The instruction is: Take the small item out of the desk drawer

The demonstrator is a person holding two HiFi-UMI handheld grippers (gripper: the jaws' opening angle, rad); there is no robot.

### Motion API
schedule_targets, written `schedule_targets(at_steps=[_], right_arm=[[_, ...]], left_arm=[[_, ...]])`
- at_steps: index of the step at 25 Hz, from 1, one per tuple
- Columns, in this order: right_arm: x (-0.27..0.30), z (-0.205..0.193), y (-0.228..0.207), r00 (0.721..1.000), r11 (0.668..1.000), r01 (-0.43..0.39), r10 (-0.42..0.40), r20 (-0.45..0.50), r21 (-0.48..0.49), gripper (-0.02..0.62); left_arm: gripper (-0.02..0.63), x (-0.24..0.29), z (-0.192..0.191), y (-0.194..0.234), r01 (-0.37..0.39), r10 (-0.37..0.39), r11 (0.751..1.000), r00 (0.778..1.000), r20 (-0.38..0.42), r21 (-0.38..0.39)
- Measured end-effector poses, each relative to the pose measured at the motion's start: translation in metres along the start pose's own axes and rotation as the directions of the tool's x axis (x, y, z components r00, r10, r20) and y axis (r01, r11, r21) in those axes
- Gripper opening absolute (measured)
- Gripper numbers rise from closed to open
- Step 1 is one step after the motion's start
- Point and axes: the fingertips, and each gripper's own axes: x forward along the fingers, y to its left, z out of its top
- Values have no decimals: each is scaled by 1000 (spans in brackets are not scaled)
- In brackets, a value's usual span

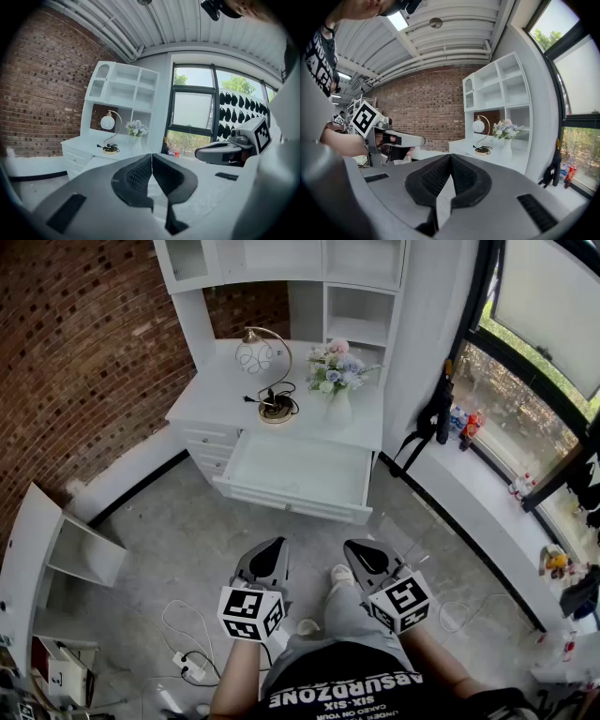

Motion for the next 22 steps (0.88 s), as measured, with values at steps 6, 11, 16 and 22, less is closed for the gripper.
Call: schedule_targets(at_steps=[6,11,16,22], right_arm=[[-2,-2,1,1000,1000,-1,1,-2,-12,-3],[11,-3,-7,999,997,-41,40,-19,-65,-3],[35,0,-18,998,993,-65,62,-28,-97,-2],[63,11,-38,995,988,-95,93,-20,-123,0]], left_arm=[[5,1,-2,-4,9,-9,1000,1000,-8,6],[6,16,-2,-2,15,-15,1000,999,-30,3],[5,29,-1,13,6,-6,1000,999,-48,9],[5,55,3,34,-4,4,1000,998,-61,6]])
